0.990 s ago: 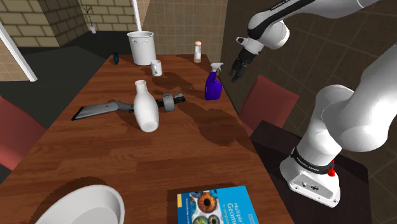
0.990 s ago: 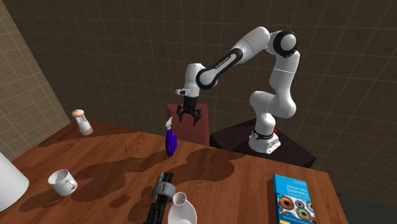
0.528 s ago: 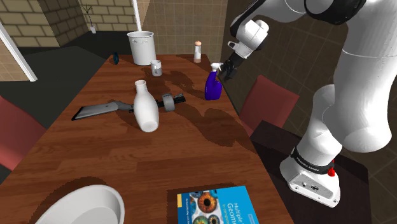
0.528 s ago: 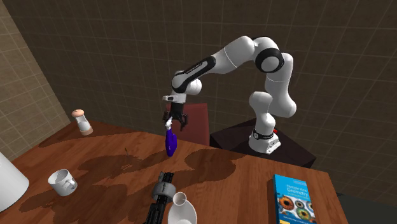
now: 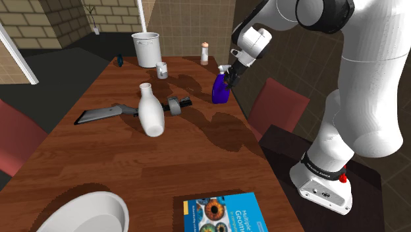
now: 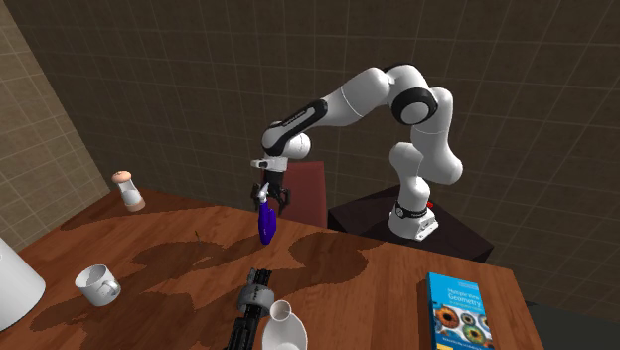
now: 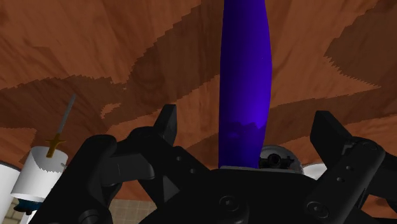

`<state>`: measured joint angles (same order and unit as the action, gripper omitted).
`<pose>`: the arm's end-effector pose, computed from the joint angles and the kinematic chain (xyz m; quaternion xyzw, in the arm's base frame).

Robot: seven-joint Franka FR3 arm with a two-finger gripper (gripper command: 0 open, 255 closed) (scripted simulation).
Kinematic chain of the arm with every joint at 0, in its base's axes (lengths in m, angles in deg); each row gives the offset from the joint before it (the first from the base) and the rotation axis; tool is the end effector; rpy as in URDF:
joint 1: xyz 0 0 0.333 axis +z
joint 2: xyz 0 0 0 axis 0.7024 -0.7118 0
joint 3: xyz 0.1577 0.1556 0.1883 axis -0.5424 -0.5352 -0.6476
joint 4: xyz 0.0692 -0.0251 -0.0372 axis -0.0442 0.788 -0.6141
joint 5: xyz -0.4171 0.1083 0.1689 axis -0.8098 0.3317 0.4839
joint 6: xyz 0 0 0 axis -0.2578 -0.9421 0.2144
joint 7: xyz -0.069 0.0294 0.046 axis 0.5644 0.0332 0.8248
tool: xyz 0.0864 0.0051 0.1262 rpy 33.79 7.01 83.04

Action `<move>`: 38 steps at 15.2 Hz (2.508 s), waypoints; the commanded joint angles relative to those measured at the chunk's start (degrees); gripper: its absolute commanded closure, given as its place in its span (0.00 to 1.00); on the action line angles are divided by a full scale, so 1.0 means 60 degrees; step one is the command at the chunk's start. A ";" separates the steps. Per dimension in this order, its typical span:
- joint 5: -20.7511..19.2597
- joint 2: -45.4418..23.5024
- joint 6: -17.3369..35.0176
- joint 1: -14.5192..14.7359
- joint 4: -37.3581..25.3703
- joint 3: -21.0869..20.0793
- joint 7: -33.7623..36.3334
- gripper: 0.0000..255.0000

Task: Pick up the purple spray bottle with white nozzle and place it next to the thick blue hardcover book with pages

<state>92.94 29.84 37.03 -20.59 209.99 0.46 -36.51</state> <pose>0.5497 -0.2648 0.1870 -0.8806 -0.3822 -0.2560 0.1135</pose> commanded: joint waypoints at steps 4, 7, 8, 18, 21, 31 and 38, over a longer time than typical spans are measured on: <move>0.0103 -0.0082 0.0017 -0.0027 -0.0017 -0.0061 -0.0046 0.00; 0.0101 -0.0080 0.0016 -0.0026 -0.0017 -0.0060 -0.0045 0.00; 0.0101 -0.0080 0.0016 -0.0026 -0.0017 -0.0060 -0.0045 1.00; -0.0034 0.0034 0.0008 0.0040 -0.0019 0.0012 0.0069 1.00; -0.0455 0.0383 -0.0023 0.0243 -0.0037 0.0227 0.0424 1.00; -0.1934 0.1565 -0.0161 0.0890 -0.0215 0.0857 0.1692 1.00; -0.3012 0.2398 -0.0316 0.1249 -0.0454 0.1138 0.2644 1.00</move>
<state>75.77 43.57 35.30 -13.39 207.56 7.12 -21.54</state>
